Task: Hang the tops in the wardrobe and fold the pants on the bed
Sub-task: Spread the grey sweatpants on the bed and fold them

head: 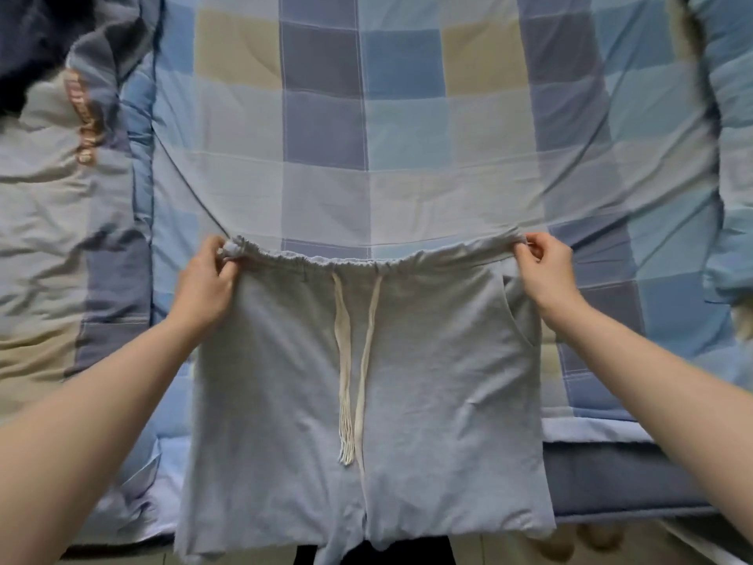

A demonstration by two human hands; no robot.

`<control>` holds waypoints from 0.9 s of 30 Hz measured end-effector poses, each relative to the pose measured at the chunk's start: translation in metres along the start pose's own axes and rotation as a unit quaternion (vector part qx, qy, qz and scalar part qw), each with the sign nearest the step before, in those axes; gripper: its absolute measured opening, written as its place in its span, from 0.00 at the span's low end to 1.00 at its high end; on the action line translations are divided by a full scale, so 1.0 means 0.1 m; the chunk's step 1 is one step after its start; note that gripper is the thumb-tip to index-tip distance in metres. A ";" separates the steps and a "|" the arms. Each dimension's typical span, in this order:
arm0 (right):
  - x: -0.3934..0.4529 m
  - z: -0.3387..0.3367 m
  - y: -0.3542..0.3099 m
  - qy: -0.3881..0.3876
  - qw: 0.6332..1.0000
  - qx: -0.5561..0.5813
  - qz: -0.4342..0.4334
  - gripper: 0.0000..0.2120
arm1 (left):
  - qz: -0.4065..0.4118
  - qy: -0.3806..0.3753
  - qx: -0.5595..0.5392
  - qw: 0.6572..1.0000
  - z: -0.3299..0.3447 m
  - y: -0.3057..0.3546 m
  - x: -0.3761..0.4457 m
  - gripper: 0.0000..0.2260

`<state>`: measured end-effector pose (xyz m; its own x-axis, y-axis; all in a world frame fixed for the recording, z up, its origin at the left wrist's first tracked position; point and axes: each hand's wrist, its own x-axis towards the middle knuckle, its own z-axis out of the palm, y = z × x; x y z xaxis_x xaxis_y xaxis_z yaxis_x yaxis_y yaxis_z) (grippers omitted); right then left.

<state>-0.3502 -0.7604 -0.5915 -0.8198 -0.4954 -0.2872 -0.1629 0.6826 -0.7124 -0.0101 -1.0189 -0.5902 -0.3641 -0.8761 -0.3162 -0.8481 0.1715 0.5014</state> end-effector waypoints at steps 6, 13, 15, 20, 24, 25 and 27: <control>0.79 -0.07 -0.53 0.060 0.996 -0.055 -0.042 0.12 | 0.046 0.078 -0.006 0.996 -0.33 0.46 0.62 0.13; 0.81 0.57 -0.71 -0.044 0.959 -0.262 -0.095 0.20 | 0.018 -0.027 0.088 0.996 0.30 0.76 0.70 0.21; 0.38 0.83 -0.57 -0.140 0.939 -0.259 -0.178 0.20 | 0.005 -0.084 0.060 0.995 0.65 0.76 0.26 0.12; -0.59 1.17 -0.29 -0.374 0.836 -0.279 -0.287 0.31 | -0.121 -0.252 0.110 0.954 1.35 0.39 -1.00 0.12; -0.93 1.36 -0.20 -0.449 0.794 -0.301 -0.279 0.36 | -0.201 -0.302 0.011 0.932 1.57 0.20 -1.50 0.07; -0.98 1.42 -0.15 -0.452 0.793 -0.306 -0.272 0.35 | -0.215 -0.303 -0.038 0.928 1.59 0.18 -1.57 0.08; -1.02 1.48 -0.07 -0.436 0.798 -0.313 -0.272 0.30 | -0.238 -0.324 -0.140 0.905 1.55 0.16 -1.66 0.09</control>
<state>-0.1845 -0.7942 -0.6517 0.1155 -0.8088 -0.5766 -0.8313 0.2390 -0.5019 -0.0232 -0.8004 -0.6547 -0.2089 -0.3568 -0.9105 -0.8709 -0.3557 0.3392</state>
